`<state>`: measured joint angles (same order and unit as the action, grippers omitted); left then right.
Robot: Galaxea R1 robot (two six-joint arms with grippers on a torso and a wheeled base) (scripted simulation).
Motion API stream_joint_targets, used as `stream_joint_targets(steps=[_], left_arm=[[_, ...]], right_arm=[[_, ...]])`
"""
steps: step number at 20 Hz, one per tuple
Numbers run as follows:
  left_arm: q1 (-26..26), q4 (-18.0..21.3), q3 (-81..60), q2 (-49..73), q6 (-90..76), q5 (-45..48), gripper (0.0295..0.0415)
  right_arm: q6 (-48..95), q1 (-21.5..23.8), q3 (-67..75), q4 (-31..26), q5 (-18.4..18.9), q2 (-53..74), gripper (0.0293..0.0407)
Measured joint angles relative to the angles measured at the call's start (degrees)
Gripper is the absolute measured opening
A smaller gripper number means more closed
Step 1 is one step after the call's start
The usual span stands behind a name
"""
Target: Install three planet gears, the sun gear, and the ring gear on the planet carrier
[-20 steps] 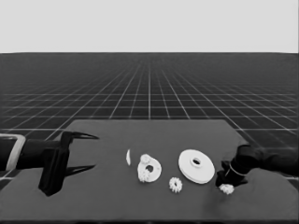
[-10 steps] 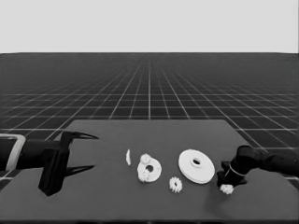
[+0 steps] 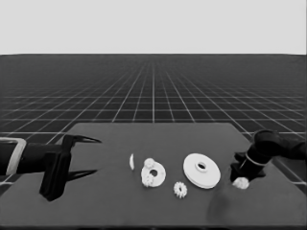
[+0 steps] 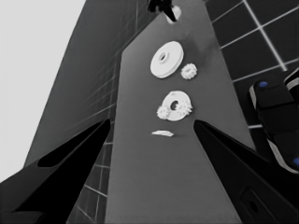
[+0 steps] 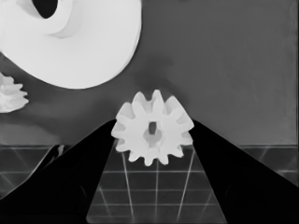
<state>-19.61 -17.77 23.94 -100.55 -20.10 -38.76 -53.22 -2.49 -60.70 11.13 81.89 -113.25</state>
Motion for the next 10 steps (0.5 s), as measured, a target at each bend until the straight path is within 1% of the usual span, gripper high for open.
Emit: stream_joint_targets(steps=[4,5,6,7,8,10], left_arm=[[0.0,0.0,0.0,0.0,0.0,0.0,0.0385],[0.0,0.0,0.0,0.0,0.0,0.0,0.0385],[0.0,0.0,0.0,0.0,0.0,0.0,0.0385],[0.0,0.0,0.0,0.0,0.0,0.0,0.0385],[0.0,0.0,0.0,0.0,0.0,0.0,0.0385],[0.0,0.0,0.0,0.0,0.0,0.0,0.0385]], right_arm=[[0.0,0.5,0.1,-0.5,0.3,0.1,0.0312],[-21.1,1.8,2.2,1.4,5.1,-10.5,0.0312],[-30.7,2.5,-1.6,0.9,7.4,-28.2,0.0312],[-31.3,2.8,-9.5,0.2,7.4,-39.3,0.0312],[-29.7,2.9,-16.1,-0.2,6.9,-45.5,0.0312],[-26.9,2.9,-23.7,-0.5,6.4,-50.9,0.0312]])
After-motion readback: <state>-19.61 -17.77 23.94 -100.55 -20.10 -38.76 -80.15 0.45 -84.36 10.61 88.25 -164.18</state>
